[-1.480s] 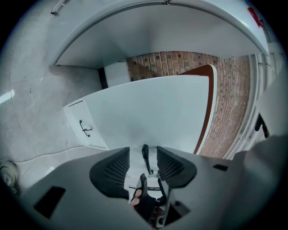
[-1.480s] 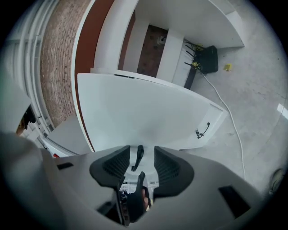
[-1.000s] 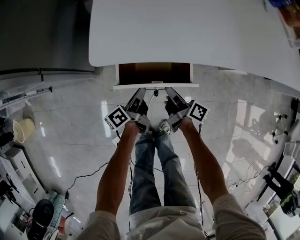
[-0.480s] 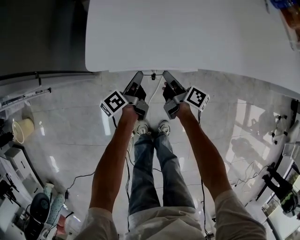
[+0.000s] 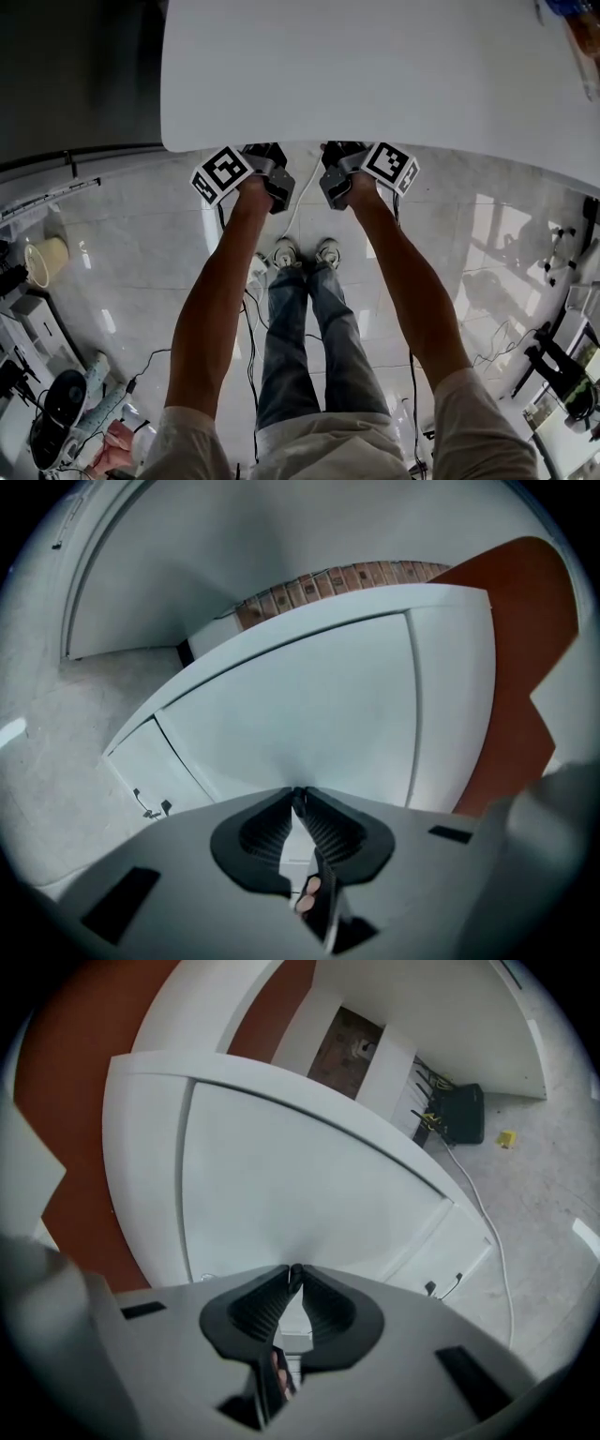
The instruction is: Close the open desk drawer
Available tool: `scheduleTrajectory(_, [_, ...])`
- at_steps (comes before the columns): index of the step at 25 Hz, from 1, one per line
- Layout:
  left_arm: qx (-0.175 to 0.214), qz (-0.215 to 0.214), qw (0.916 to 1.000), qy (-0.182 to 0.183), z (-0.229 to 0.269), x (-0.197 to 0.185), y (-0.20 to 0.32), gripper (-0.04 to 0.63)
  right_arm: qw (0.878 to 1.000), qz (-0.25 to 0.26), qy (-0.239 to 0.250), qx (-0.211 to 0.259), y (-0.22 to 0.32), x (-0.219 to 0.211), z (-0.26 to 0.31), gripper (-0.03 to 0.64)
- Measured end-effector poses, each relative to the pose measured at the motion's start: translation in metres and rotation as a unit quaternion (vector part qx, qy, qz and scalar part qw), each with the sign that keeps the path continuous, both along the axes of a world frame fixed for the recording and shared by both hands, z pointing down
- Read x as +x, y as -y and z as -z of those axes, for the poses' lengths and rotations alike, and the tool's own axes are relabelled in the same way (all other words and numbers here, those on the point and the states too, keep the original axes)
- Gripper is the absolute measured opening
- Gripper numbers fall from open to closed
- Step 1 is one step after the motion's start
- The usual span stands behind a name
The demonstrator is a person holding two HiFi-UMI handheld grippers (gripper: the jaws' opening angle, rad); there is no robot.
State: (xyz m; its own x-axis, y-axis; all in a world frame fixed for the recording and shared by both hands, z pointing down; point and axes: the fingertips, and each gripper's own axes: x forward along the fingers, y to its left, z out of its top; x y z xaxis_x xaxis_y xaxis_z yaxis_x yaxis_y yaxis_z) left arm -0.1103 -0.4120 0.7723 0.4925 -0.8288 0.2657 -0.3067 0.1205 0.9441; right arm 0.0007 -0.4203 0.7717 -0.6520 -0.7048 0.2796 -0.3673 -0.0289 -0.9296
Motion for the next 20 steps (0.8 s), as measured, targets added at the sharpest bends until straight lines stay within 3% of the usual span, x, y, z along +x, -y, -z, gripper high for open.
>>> scheduleTrajectory(8, [0.013, 0.027, 0.9992, -0.025, 0.016, 0.001, -0.029, 0.061, 1.0, 0.006, 0.006, 0.011, -0.026, 0.005, 0.016, 0.059])
scheduleTrajectory(10, [0.008, 0.034, 0.9988, -0.034, 0.006, -0.004, -0.034, 0.085, 1.0, 0.011, 0.004, 0.003, -0.027, 0.004, 0.008, 0.098])
scheduleTrajectory(15, [-0.017, 0.022, 0.9992, -0.029, -0.021, -0.003, -0.039, 0.094, 1.0, 0.017, 0.007, -0.019, -0.033, 0.006, -0.012, 0.101])
scheduleTrajectory(20, [-0.015, 0.002, 0.9996, -0.024, -0.018, 0.005, -0.045, 0.094, 0.999, 0.017, 0.013, -0.03, -0.051, 0.004, -0.019, 0.1])
